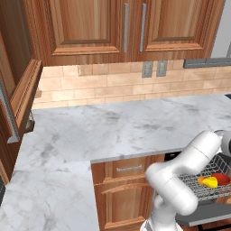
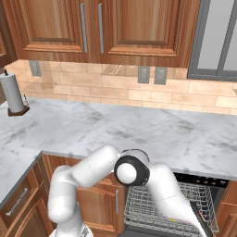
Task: Pick up the cup and bowl from the counter, place them in the dishwasher, and close the dishwasher door.
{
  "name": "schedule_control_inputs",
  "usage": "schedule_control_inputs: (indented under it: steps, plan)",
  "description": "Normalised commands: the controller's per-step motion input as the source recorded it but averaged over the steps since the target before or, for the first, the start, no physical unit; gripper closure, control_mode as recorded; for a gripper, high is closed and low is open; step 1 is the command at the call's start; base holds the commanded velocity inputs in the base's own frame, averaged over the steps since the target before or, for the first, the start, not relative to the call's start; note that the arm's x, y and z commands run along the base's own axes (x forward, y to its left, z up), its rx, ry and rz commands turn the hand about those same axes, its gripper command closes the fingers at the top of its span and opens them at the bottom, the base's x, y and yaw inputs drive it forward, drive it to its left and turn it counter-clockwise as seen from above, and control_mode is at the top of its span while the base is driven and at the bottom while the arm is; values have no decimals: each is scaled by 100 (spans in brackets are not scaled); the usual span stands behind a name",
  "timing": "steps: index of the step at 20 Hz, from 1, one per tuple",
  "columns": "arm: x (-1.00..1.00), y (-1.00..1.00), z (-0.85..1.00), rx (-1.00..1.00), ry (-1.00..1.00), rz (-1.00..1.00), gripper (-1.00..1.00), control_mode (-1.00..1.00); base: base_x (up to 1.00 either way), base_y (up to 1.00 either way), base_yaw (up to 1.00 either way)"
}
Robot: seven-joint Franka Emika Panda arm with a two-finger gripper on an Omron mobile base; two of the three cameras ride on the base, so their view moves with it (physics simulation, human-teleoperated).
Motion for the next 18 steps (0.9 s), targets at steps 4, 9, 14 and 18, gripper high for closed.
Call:
schedule_control_inputs:
  steps: [4, 9, 14, 18]
  plan:
    - [0, -32, -53, 11, 37, 0, -100, -100, 0, 0, 0]
    - [-5, -33, -56, 14, 9, 0, -100, -100, 0, 0, 0]
    - [-22, -64, -36, 21, 0, -1, -100, -100, 0, 0, 0]
    - [-24, -77, -24, 24, 0, -6, -100, -100, 0, 0, 0]
